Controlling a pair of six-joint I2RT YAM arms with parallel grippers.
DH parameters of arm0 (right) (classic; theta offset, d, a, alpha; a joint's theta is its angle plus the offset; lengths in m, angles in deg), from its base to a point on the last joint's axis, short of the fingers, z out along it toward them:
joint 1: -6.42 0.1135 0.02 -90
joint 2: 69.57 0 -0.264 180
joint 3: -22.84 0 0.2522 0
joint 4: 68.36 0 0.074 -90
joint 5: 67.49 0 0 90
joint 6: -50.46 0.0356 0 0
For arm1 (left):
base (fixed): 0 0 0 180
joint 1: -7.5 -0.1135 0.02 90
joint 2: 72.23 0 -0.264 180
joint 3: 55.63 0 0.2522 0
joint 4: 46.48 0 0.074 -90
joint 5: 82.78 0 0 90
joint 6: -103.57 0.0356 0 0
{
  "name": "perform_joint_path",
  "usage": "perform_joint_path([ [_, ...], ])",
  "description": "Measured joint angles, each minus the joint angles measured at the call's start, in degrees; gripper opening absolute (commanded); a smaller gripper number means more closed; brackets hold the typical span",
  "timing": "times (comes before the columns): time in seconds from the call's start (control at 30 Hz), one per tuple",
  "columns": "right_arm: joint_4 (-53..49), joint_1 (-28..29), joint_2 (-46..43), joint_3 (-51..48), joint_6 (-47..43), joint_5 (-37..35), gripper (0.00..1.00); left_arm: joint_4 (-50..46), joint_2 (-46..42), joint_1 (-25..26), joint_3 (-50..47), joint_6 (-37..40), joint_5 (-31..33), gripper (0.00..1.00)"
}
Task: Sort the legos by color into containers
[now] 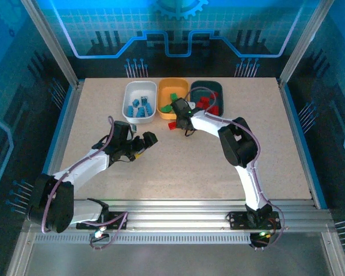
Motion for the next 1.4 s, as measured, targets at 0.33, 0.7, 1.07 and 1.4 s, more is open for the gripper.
perform_joint_path([
  [0.33, -1.25, -0.04, 0.59, 0.66, -0.92, 0.81, 0.35, -0.04, -0.2, 0.0, 0.0, 0.0, 0.0, 0.99],
  [0.7, 1.9, 3.1, -13.25, -13.57, -3.48, 0.07, 0.34, -0.87, 1.33, 0.26, 1.05, 0.02, 0.31, 0.99],
  [1.07, 2.16, -9.86, -15.23, -3.63, -10.69, 2.49, 0.36, -12.2, 22.29, 7.04, 23.28, 6.38, 7.52, 0.97],
  [1.4, -3.3, -17.22, -3.04, 7.56, -14.23, 8.98, 0.65, -24.79, 42.8, 10.49, 47.84, 11.96, 17.25, 0.94],
])
